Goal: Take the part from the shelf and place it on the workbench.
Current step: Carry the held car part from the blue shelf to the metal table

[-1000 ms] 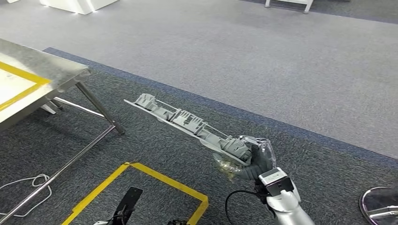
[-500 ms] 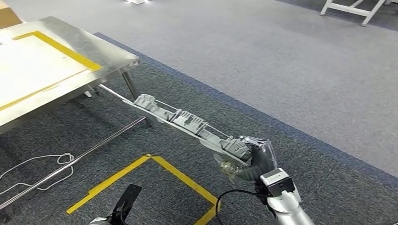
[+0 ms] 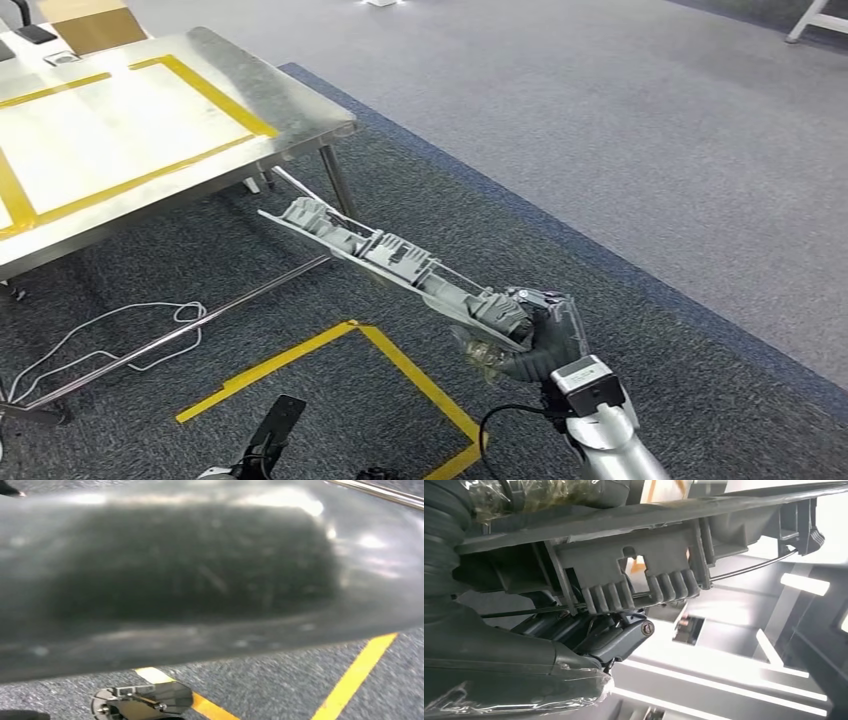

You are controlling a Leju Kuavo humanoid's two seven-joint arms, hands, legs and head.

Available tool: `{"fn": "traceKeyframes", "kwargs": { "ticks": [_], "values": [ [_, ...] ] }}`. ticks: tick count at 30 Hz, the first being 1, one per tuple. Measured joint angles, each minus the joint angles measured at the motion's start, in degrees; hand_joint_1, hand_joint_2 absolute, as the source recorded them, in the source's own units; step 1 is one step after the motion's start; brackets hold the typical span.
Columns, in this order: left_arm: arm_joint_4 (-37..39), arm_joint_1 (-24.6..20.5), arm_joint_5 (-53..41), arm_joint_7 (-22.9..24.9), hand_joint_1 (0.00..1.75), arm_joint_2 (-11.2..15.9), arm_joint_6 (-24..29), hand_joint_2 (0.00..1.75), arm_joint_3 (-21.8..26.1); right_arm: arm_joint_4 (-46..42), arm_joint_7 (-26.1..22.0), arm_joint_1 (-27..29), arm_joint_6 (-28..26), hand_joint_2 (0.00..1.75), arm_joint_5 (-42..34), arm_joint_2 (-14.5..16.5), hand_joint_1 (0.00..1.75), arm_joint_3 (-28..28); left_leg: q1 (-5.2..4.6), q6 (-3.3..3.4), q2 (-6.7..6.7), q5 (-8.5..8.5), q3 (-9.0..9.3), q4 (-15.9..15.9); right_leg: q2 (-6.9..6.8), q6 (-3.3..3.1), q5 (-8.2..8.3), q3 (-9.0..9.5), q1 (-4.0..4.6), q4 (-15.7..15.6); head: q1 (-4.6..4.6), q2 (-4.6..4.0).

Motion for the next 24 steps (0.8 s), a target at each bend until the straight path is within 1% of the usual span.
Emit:
{"fn": "traceKeyframes", "kwargs": {
  "ticks": [1,2,3,4,5,6,7,8,9,10,11,12,13,14,15,16,17,18,19,20,21,22,23,24],
  "values": [
    [-0.01,-0.03,-0.01,0.01,0.0,0.04,0.0,0.0,0.0,0.0,-0.01,-0.02,0.05,1.75,0.01,0.0,1.75,0.01,-0.06,0.15,0.77,2.18,1.89,-3.78,-0.61,0.12,-0.21,0.29,0.03,0.0,0.0,0.0],
    [-0.01,-0.13,-0.01,0.02,0.0,0.07,0.0,0.0,-0.01,-0.01,-0.01,-0.04,0.09,1.75,0.02,0.0,1.75,0.01,-0.35,0.32,1.87,3.67,3.78,-7.46,-1.19,0.34,-0.47,0.55,0.18,0.03,0.0,0.0],
    [-0.01,-0.31,-0.02,0.03,0.0,0.09,0.0,0.0,-0.01,-0.01,-0.02,-0.08,0.11,1.75,0.02,0.0,1.75,0.01,-0.63,0.61,2.86,4.45,5.21,-10.37,-1.77,0.62,-0.72,0.71,0.35,0.08,0.03,0.0],
    [-0.02,-0.46,-0.02,0.07,0.0,0.11,0.0,0.0,-0.02,-0.02,-0.03,-0.12,0.12,1.75,0.01,0.0,1.75,0.01,-0.91,0.9,3.55,4.56,5.95,-12.05,-2.35,0.89,-0.92,0.8,0.53,0.1,0.1,0.0],
    [-0.02,-0.54,-0.03,0.1,0.0,0.11,0.0,0.0,-0.03,-0.02,-0.04,-0.15,0.12,1.75,0.01,0.01,1.75,0.02,-1.16,1.18,3.51,4.18,6.03,-12.49,-2.98,1.17,-1.06,0.86,0.67,0.08,0.16,0.0],
    [-0.02,-0.53,-0.03,0.12,0.0,0.14,0.0,0.0,-0.03,-0.03,-0.04,-0.19,0.13,1.75,0.01,0.02,1.75,0.02,-1.13,1.57,2.93,4.13,6.0,-12.77,-3.62,1.45,-1.2,0.99,0.7,0.01,0.21,0.0],
    [-0.02,-0.4,-0.03,0.14,0.0,0.17,0.01,0.0,-0.04,-0.06,-0.03,-0.22,0.14,1.75,0.02,0.04,1.75,0.03,-1.03,1.87,2.28,4.2,6.05,-12.93,-3.63,1.76,-1.47,1.05,0.63,0.06,0.25,0.0],
    [-0.02,-0.33,-0.03,0.14,0.0,0.22,0.02,0.0,-0.03,-0.09,-0.03,-0.26,0.15,1.75,0.03,0.07,1.75,0.05,-0.87,2.22,1.65,4.28,6.19,-13.11,-2.73,2.05,-2.09,0.8,0.53,0.74,0.32,0.0],
    [-0.02,-0.36,-0.03,0.14,0.0,0.26,0.03,0.0,-0.03,-0.13,-0.06,-0.29,0.17,1.75,0.02,0.08,1.75,0.07,-0.68,2.55,1.06,4.37,6.34,-13.3,-1.27,2.3,-3.16,-0.02,0.42,2.5,0.46,0.0],
    [-0.02,-0.44,-0.03,0.14,0.0,0.26,0.04,0.0,-0.04,-0.15,-0.09,-0.3,0.18,1.75,-0.01,0.09,1.75,0.08,-0.54,2.8,0.46,4.43,6.45,-13.39,0.47,2.47,-4.65,-1.6,0.3,5.57,0.64,0.0],
    [-0.02,-0.56,-0.02,0.14,0.0,0.26,0.05,0.0,-0.04,-0.15,-0.1,-0.27,0.19,1.75,-0.03,0.09,1.75,0.11,-0.5,2.98,-0.2,4.43,6.45,-13.38,1.78,2.57,-6.28,-3.7,0.26,9.56,0.8,0.0],
    [-0.02,-0.61,-0.02,0.14,0.0,0.23,0.04,0.0,-0.04,-0.14,-0.1,-0.17,0.19,1.75,-0.05,0.08,1.75,0.12,-0.51,3.08,-0.93,4.42,6.46,-13.37,2.35,2.65,-7.47,-5.94,0.25,13.46,0.88,0.0],
    [-0.02,-0.59,-0.02,0.14,0.0,0.21,0.04,0.0,-0.04,-0.12,-0.08,-0.09,0.2,1.75,-0.04,0.08,1.75,0.13,-0.53,3.11,-1.71,4.41,6.48,-13.36,2.57,2.67,-7.75,-7.71,0.26,16.07,0.91,0.0],
    [-0.01,-0.55,-0.02,0.14,0.0,0.21,0.04,0.0,-0.04,-0.1,-0.05,-0.04,0.21,1.75,-0.03,0.07,1.75,0.14,-0.55,3.12,-2.54,4.4,6.52,-13.35,2.67,2.6,-6.83,-8.52,0.27,16.49,0.9,0.0],
    [-0.01,-0.54,-0.02,0.14,0.0,0.21,0.04,0.0,-0.04,-0.09,-0.04,-0.04,0.23,1.75,-0.02,0.07,1.75,0.14,-0.56,3.11,-3.4,4.39,6.59,-13.34,2.88,2.43,-4.79,-8.14,0.27,14.51,0.91,0.0],
    [-0.01,-0.55,-0.02,0.14,0.0,0.19,0.04,0.0,-0.04,-0.09,-0.03,-0.11,0.26,1.75,-0.02,0.07,1.75,0.14,-0.56,3.07,-4.22,4.36,6.68,-13.34,3.44,2.19,-2.2,-6.79,0.26,10.71,0.91,0.0],
    [-0.01,-0.58,-0.02,0.14,0.0,0.14,0.04,0.0,-0.04,-0.08,-0.03,-0.2,0.28,1.75,-0.02,0.07,1.75,0.15,-0.55,2.96,-4.97,4.33,6.71,-13.32,4.71,1.86,-0.2,-5.08,0.17,6.64,0.89,0.0],
    [-0.02,-0.61,-0.02,0.14,0.0,0.1,0.04,0.0,-0.04,-0.08,-0.04,-0.26,0.31,1.75,-0.02,0.07,1.75,0.16,-0.52,2.77,-5.68,4.34,6.63,-13.26,5.92,1.61,1.1,-3.49,0.06,3.15,0.87,0.0],
    [-0.02,-0.6,-0.02,0.14,0.0,0.05,0.04,0.0,-0.04,-0.08,-0.05,-0.28,0.33,1.75,-0.02,0.07,1.75,0.17,-0.4,2.47,-6.3,4.41,6.48,-13.27,6.89,1.42,1.59,-2.46,0.01,1.07,0.85,0.0],
    [-0.02,-0.54,-0.02,0.14,0.0,0.02,0.04,0.0,-0.04,-0.07,-0.04,-0.3,0.38,1.75,-0.01,0.07,1.75,0.19,-0.25,2.09,-6.88,4.52,6.29,-13.3,7.36,1.27,1.45,-1.96,0.02,0.3,0.84,0.0],
    [-0.02,-0.44,-0.02,0.14,0.0,0.02,0.04,0.0,-0.04,-0.07,-0.04,-0.3,0.41,1.75,0.01,0.07,1.75,0.2,-0.12,1.66,-7.51,4.65,6.13,-13.39,6.96,1.16,1.5,-1.73,0.06,-0.04,0.85,0.0],
    [-0.01,-0.3,-0.02,0.14,0.0,0.09,0.05,0.0,-0.04,-0.07,-0.02,-0.33,0.45,1.75,0.03,0.12,1.75,0.22,-0.03,1.31,-7.57,4.62,6.04,-13.38,6.34,0.91,1.62,-1.58,0.03,-0.22,0.87,0.0],
    [-0.01,-0.21,-0.02,0.14,0.0,0.14,0.07,0.0,-0.04,-0.07,-0.02,-0.37,0.47,1.75,0.04,0.19,1.75,0.24,-0.12,0.95,-6.62,4.21,5.84,-12.94,5.68,0.59,1.72,-1.35,-0.06,-0.55,0.69,0.0],
    [-0.01,-0.24,-0.02,0.14,0.0,0.2,0.08,0.0,-0.04,-0.08,-0.03,-0.41,0.48,1.75,0.03,0.27,1.75,0.26,-0.21,0.59,-5.07,3.26,5.27,-11.67,4.95,0.27,1.83,-1.11,-0.18,-0.89,0.42,0.0]
  ]
}}
